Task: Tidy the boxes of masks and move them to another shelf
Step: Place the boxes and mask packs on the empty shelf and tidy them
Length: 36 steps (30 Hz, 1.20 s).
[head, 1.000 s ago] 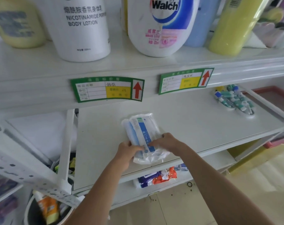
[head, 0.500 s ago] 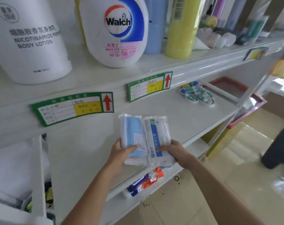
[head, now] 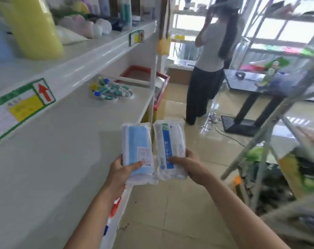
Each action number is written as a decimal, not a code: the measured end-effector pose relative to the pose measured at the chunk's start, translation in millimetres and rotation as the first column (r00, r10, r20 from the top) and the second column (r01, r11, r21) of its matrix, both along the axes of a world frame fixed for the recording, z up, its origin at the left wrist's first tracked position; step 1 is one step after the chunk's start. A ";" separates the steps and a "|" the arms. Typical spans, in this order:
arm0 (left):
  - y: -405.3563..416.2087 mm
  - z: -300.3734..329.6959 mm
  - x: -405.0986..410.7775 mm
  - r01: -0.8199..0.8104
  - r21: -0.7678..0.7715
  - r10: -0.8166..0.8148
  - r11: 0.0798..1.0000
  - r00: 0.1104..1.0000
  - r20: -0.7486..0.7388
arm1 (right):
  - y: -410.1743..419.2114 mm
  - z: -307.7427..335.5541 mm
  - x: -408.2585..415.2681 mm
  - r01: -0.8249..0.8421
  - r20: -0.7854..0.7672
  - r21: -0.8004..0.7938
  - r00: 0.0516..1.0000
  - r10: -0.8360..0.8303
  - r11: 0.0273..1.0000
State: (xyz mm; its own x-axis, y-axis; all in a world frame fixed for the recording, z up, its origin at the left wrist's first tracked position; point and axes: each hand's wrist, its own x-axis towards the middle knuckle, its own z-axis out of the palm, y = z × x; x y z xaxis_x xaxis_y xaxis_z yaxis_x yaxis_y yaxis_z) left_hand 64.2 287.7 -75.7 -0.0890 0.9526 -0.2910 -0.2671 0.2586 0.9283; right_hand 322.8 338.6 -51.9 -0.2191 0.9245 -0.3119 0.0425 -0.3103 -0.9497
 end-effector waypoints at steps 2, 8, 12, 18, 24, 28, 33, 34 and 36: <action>12.6 2.3 37.7 0.113 0.023 -0.113 0.993 0.994 -0.004 | -17.5 2.2 42.2 0.111 -0.001 0.007 0.994 -0.111 0.994; 23.8 14.8 172.4 0.412 0.076 -0.412 0.908 0.911 -0.014 | -94.4 11.5 174.5 0.438 -0.002 0.020 0.899 -0.438 0.899; 1.0 24.3 273.1 0.575 0.072 -0.574 0.815 0.818 -0.029 | -171.0 17.8 258.8 0.605 -0.030 0.015 0.796 -0.604 0.796; -72.2 34.1 419.5 0.750 0.069 -0.746 0.658 0.661 -0.075 | -308.8 24.1 372.9 0.786 -0.023 0.023 0.619 -0.785 0.618; -159.4 24.2 543.3 0.884 0.025 -0.878 0.466 0.466 -0.108 | -442.9 19.2 440.5 0.932 -0.048 0.006 0.362 -0.931 0.362; -219.4 18.5 617.9 0.962 -0.015 -0.956 0.273 0.269 -0.113 | -536.8 15.5 458.2 0.987 -0.076 -0.035 0.157 -0.985 0.160; -300.8 14.6 698.0 0.999 -0.043 -0.992 -0.025 -0.030 -0.119 | -634.5 9.2 467.8 0.988 -0.052 -0.062 -0.143 -0.988 -0.140; -314.4 13.0 712.4 0.996 -0.042 -0.989 -0.078 -0.082 -0.119 | -648.8 8.5 470.8 0.980 -0.049 -0.063 -0.192 -0.980 -0.189; -338.1 9.0 739.2 0.985 -0.042 -0.980 -0.165 -0.168 -0.105 | -673.5 7.5 476.1 0.960 -0.051 -0.068 -0.276 -0.960 -0.273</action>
